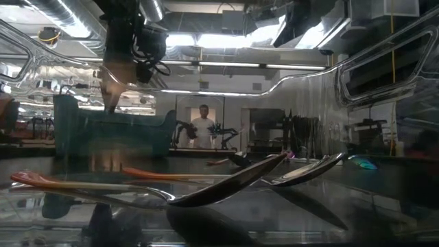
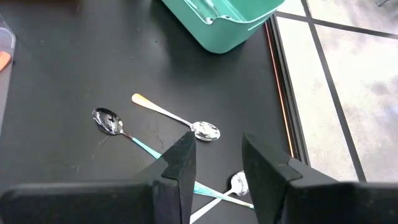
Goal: Sort silverware by color (type)
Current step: Put the purple spoon into the yellow bin
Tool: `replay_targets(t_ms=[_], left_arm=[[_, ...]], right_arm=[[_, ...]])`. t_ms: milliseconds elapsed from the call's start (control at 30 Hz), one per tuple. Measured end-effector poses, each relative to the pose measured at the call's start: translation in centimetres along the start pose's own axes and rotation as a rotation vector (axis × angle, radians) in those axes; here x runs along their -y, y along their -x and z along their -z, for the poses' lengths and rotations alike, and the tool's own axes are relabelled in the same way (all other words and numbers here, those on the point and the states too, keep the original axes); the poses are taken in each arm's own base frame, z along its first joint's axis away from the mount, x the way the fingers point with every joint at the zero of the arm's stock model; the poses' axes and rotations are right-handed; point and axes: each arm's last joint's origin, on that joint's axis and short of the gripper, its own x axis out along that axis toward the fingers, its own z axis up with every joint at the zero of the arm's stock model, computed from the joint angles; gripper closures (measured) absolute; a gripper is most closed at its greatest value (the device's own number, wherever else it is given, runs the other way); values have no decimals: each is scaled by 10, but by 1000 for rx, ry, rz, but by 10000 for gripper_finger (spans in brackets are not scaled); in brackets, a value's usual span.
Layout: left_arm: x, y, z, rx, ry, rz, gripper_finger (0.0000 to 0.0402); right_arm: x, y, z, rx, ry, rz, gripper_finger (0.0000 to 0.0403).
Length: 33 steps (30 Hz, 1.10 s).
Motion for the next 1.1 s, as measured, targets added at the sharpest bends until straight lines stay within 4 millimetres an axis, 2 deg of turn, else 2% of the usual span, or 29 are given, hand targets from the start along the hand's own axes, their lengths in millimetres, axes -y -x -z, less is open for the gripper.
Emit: replay_targets(t_ms=[300,833,1100], left_arm=[[0,0,-2,19,11,2,295],[2,1,-2,19,6,2,320],[10,15,8,68,-38,11,331]], right_arm=[[-1,0,4,-40,1,-13,285],[-5,1,15,-157,6,-51,285],[-7,3,23,-237,9,-78,285]])
